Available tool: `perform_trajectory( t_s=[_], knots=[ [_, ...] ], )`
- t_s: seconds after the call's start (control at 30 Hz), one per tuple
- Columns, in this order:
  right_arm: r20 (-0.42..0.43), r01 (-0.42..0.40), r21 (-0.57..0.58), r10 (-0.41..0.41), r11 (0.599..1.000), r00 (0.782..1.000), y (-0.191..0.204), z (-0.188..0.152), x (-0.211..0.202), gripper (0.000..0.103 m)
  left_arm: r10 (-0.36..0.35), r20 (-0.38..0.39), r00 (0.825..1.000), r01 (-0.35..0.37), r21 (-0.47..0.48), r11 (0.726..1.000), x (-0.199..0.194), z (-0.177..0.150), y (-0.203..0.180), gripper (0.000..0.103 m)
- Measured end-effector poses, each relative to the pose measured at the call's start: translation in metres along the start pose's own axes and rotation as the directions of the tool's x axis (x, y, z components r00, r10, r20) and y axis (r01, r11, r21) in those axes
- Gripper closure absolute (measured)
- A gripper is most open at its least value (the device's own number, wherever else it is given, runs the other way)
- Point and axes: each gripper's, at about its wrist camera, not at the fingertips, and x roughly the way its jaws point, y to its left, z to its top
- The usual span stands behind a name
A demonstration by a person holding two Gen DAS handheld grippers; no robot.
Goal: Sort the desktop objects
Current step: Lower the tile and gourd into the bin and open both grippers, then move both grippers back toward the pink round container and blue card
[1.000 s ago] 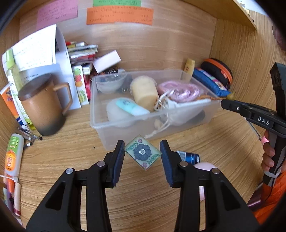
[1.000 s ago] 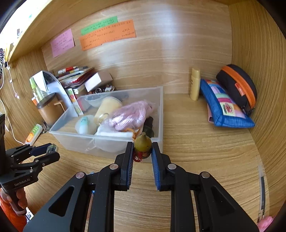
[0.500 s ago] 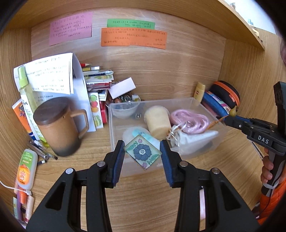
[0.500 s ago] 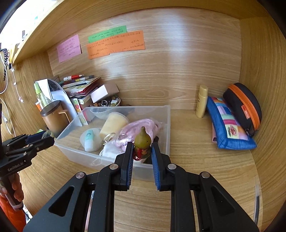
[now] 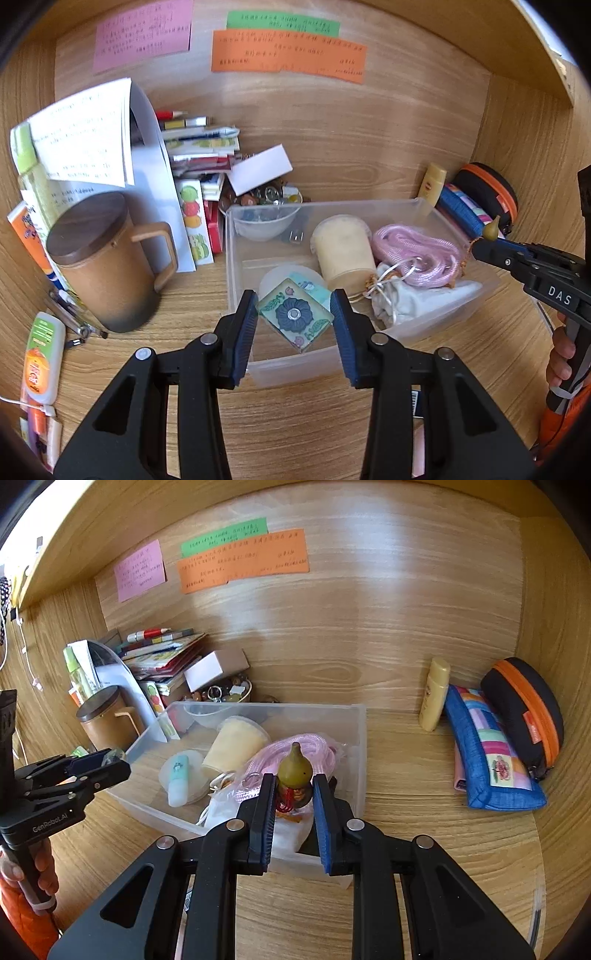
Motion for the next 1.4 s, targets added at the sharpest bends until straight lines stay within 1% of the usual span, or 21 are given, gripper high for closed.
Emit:
perform_trajectory(
  t_s=[0.27,0.37,0.43,0.63,0.7,0.77,0.83,0.93,1.0,1.03,1.07,1.1,1.17,1.2,1.3,1.37,1.4],
  knots=[
    [-0.041,0.002,-0.008,-0.002,1.0,0.999,0.0,-0.003,0.017,0.085,-0.009,-0.042,0.999,0.008,-0.022,1.0,0.017,-0.003,0.004,0.063],
    [-0.052,-0.009,-0.013,0.009,1.0,0.999,0.002,-0.003,0.022,0.085,-0.027,-0.038,0.999,0.026,-0.029,0.999,0.017,-0.003,0.003,0.063],
    [-0.057,-0.011,-0.029,0.009,1.0,0.998,0.006,-0.004,0.025,0.085,-0.019,-0.037,0.999,0.018,-0.028,0.999,0.018,-0.003,0.002,0.063],
    [-0.065,0.011,-0.079,-0.016,0.997,0.998,0.017,-0.007,0.028,0.079,-0.009,-0.036,0.999,0.008,-0.023,1.0,0.018,-0.004,0.002,0.063],
    [-0.071,0.007,-0.078,-0.013,0.997,0.997,0.018,-0.007,0.028,0.076,0.0,-0.037,0.999,-0.001,-0.019,1.0,0.018,-0.004,0.0,0.062],
    [-0.074,0.0,-0.074,-0.005,0.997,0.997,0.018,-0.007,0.026,0.063,0.009,-0.036,0.999,-0.01,-0.016,1.0,0.017,-0.004,0.0,0.059],
    [-0.066,0.009,-0.081,-0.014,0.997,0.998,0.019,-0.008,0.023,0.057,0.02,-0.032,0.999,-0.02,-0.013,1.0,0.016,-0.004,-0.001,0.059],
    [-0.055,0.019,-0.091,-0.025,0.996,0.998,0.022,-0.009,0.018,0.055,0.014,-0.023,1.0,-0.014,-0.013,1.0,0.013,-0.004,-0.001,0.054],
    [-0.047,0.027,-0.093,-0.032,0.995,0.998,0.023,-0.009,0.014,0.052,0.016,-0.013,1.0,-0.016,-0.012,1.0,0.009,-0.004,-0.002,0.048],
    [-0.042,0.031,-0.093,-0.036,0.995,0.998,0.023,-0.009,0.012,0.047,0.021,-0.007,1.0,-0.021,-0.007,1.0,0.007,-0.004,-0.004,0.047],
    [-0.037,0.036,-0.094,-0.04,0.995,0.999,0.023,-0.009,0.009,0.042,0.027,-0.002,1.0,-0.027,-0.004,1.0,0.005,-0.004,-0.005,0.041],
    [-0.027,0.041,-0.095,-0.044,0.995,0.999,0.024,-0.01,0.005,0.04,0.035,0.009,0.999,-0.035,-0.001,0.999,0.002,-0.005,-0.007,0.035],
    [-0.014,0.044,-0.096,-0.046,0.994,0.999,0.024,-0.012,-0.001,0.034,0.023,0.024,0.999,-0.023,0.002,1.0,-0.004,-0.006,-0.009,0.033],
    [-0.009,0.047,-0.095,-0.048,0.994,0.999,0.024,-0.013,-0.004,0.033,0.015,0.028,1.0,-0.015,0.003,1.0,-0.007,-0.006,-0.011,0.033],
    [0.0,0.063,-0.091,-0.064,0.994,0.998,0.025,-0.016,-0.011,0.028,0.032,0.04,0.999,-0.032,0.014,0.999,-0.015,-0.008,-0.015,0.03],
    [0.007,0.072,-0.086,-0.072,0.994,0.997,0.024,-0.018,-0.015,0.022,0.035,0.047,0.998,-0.036,0.015,0.999,-0.019,-0.01,-0.017,0.029],
    [0.012,0.078,-0.082,-0.077,0.994,0.997,0.024,-0.02,-0.018,0.022,0.04,0.05,0.998,-0.04,0.017,0.999,-0.022,-0.011,-0.018,0.028]
  ],
)
